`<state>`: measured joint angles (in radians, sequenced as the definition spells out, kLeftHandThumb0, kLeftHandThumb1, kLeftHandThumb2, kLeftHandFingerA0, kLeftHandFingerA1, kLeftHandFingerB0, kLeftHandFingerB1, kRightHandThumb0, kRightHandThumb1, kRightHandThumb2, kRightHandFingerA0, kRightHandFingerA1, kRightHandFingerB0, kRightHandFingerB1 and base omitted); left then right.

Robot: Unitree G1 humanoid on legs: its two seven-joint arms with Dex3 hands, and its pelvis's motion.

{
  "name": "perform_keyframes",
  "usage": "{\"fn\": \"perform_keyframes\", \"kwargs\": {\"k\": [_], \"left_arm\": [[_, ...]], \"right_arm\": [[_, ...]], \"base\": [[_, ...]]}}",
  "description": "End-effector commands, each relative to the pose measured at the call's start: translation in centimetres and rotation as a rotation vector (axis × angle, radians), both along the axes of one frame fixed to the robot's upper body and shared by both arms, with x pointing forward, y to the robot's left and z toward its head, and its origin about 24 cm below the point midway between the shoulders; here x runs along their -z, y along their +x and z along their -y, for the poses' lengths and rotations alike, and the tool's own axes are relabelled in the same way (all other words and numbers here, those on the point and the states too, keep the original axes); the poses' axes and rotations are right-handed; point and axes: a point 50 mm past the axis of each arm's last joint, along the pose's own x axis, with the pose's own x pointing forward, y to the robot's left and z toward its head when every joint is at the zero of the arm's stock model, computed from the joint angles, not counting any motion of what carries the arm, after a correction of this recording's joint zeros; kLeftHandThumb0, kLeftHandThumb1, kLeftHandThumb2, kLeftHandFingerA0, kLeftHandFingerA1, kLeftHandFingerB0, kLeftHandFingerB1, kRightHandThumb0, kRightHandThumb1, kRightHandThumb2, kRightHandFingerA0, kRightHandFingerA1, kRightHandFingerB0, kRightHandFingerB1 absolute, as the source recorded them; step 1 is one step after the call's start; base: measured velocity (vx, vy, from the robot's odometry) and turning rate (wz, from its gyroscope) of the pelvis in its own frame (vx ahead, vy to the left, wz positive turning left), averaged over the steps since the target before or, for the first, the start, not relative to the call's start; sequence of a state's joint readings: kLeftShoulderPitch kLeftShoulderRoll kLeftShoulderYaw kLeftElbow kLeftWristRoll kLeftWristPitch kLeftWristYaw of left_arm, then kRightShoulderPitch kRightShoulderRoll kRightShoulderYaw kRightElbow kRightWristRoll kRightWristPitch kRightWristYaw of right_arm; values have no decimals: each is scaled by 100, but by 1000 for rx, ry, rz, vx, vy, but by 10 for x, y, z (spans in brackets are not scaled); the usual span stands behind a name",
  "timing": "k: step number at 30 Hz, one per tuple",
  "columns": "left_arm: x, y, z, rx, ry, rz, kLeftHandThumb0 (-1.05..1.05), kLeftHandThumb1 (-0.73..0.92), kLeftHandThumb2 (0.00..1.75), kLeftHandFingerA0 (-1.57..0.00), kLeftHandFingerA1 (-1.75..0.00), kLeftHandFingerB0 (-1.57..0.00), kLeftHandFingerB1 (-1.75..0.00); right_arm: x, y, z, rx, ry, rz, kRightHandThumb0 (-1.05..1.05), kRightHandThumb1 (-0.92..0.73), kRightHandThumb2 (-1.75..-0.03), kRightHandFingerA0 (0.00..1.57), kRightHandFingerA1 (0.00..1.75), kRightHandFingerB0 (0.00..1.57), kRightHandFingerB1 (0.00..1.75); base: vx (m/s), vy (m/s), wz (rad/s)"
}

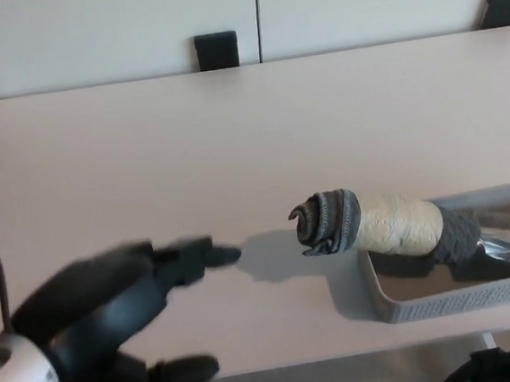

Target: The robot walks towards a desk on which a shovel is kept on the left hand side and a container is kept on the right hand side. The robot picks up the shovel using its left hand and places it in the container.

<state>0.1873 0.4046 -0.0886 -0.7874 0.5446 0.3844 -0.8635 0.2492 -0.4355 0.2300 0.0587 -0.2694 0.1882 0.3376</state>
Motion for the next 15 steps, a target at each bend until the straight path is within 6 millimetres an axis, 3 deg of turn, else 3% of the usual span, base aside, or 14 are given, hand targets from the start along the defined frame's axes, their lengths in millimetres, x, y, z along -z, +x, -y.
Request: {"fn": "perform_keyframes", "kwargs": {"k": [1,2,3,4,5,6,7,8,9,10,11,12,13,15], "left_arm": [[20,-106,-48,679,-921,-910,-100,74,117,-3,-18,-16,-20],[28,-109,-47,654,-927,-912,-97,92,70,-4,-30,-10,-25],[33,-111,-44,648,-941,-875,-93,78,120,-3,-17,-11,-22],[37,-112,-44,632,-966,-842,-90,92,77,-5,-27,-14,-27],[50,-116,-48,563,-1025,-875,-90,92,74,-6,-26,-17,-27],[64,-116,-51,500,-1063,-968,-90,92,73,-6,-25,-19,-27],[70,-118,-54,436,-1070,-1002,-89,75,111,-3,-36,-11,-41],[80,-120,-57,397,-1135,-965,-36,49,111,-2,-51,0,-46],[81,-121,-58,427,-1052,-862,-83,92,112,-2,-19,-6,-23],[86,-132,-55,401,-1171,-998,-25,92,109,0,0,0,0],[92,-128,-60,344,-1169,-918,-31,63,119,-1,-51,0,-47],[93,-126,-60,345,-1158,-896,-31,63,119,-1,-51,0,-47],[96,-123,-63,313,-1104,-959,-86,92,76,-17,-32,-23,-32],[107,-118,-69,219,-1036,-1043,-88,92,69,-18,-34,-21,-29]], "right_arm": [[27,-33,20,55,-34,-128,-42,-42,-79,68,64,51,55],[27,-33,20,53,-34,-126,-42,-42,-80,68,64,51,55],[26,-34,20,52,-32,-122,-42,-42,-80,68,64,52,55],[26,-34,21,53,-32,-121,-42,-42,-80,68,64,52,55],[26,-34,21,54,-28,-121,-42,-42,-80,68,64,52,55],[26,-33,22,60,-31,-117,-42,-42,-80,68,64,52,56],[26,-32,22,64,-30,-119,-42,-42,-80,68,64,53,56],[26,-34,22,62,-29,-119,-43,-42,-80,69,64,52,56],[26,-35,22,62,-29,-121,-43,-42,-80,69,65,52,55],[26,-35,22,63,-28,-122,-43,-42,-80,70,65,52,56],[26,-35,22,65,-29,-120,-43,-42,-80,69,64,52,56],[25,-34,23,67,-30,-118,-43,-42,-80,69,64,52,56],[25,-34,24,66,-31,-116,-42,-42,-80,69,64,52,56],[25,-35,24,66,-33,-114,-43,-42,-80,69,64,52,55]], "base": [[0,0,0],[0,0,0],[0,0,0],[0,0,0],[0,0,0],[0,0,0],[0,0,0],[0,0,0],[0,0,0],[0,0,0],[0,0,0],[0,0,0],[0,0,0],[0,0,0]]}}
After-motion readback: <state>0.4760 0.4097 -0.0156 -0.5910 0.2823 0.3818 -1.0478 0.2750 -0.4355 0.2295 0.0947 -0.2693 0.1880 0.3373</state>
